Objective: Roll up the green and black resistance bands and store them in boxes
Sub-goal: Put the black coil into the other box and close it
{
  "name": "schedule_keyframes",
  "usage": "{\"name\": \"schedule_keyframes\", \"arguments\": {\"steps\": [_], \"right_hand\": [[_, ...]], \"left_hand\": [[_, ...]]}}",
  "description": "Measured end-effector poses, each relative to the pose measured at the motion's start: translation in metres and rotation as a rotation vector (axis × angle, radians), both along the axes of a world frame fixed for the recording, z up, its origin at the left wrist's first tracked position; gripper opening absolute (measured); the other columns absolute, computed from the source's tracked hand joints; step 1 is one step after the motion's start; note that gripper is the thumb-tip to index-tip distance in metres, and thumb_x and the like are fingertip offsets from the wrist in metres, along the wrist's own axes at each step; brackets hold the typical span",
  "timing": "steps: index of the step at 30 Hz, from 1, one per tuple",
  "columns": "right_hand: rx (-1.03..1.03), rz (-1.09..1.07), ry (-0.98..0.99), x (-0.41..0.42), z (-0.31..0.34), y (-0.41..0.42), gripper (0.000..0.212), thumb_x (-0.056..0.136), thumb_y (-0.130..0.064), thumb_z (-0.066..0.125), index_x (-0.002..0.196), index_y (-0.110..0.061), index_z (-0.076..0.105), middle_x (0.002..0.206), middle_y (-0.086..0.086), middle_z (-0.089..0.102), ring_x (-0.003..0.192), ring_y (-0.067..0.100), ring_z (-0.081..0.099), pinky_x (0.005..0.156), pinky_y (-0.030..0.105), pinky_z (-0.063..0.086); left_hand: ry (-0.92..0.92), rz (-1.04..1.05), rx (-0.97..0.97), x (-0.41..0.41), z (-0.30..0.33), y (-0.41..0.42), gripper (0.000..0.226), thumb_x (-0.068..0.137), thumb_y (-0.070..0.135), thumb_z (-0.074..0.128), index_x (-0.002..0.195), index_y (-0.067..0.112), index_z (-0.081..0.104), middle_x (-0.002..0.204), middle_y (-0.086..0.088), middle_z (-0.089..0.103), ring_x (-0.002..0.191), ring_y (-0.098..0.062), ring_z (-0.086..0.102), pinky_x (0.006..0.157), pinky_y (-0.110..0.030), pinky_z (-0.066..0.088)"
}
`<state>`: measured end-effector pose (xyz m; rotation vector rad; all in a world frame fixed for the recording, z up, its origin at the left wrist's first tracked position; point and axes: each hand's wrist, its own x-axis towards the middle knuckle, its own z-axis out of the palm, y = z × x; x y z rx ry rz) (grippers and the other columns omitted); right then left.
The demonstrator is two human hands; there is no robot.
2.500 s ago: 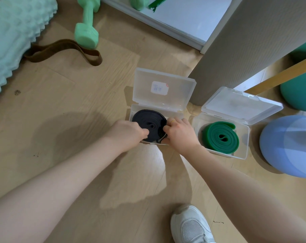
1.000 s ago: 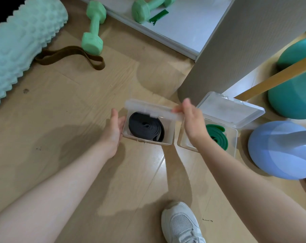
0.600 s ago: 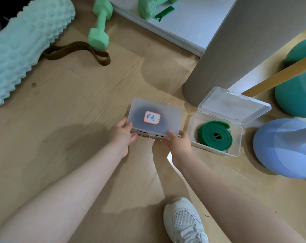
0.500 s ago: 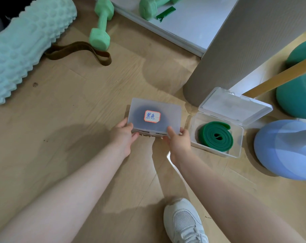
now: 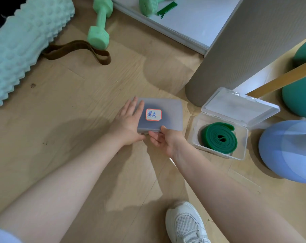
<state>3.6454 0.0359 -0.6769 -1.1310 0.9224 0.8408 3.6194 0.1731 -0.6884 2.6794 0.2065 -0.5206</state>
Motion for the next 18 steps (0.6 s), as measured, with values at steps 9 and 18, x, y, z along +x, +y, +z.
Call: {"name": "schedule_keyframes", "arguments": {"steps": [9,18], "right_hand": [[-0.083,0.231,-0.095,-0.003,0.006,-0.013,0.02,0.099,-0.018,0.039,0.089,-0.007,0.052,0.072,0.009,0.062,0.052,0.012,0.064,0.061,0.027,0.05],[-1.3,1.117,-1.648,0.001,-0.021,-0.046,0.031,0.078,-0.033,0.052,0.096,-0.011,0.065,0.091,0.01,0.066,0.085,0.025,0.053,0.073,0.033,0.038]], "left_hand": [[-0.453,-0.258,0.283,-0.011,-0.035,0.012,0.08,0.058,0.026,0.085,0.126,0.006,0.049,0.131,-0.026,0.051,0.116,-0.043,0.054,0.1,-0.048,0.039],[-0.451,-0.221,0.301,-0.018,-0.047,0.004,0.053,0.082,0.029,0.047,0.134,0.026,0.036,0.139,-0.024,0.044,0.127,-0.039,0.045,0.099,-0.048,0.04]]}}
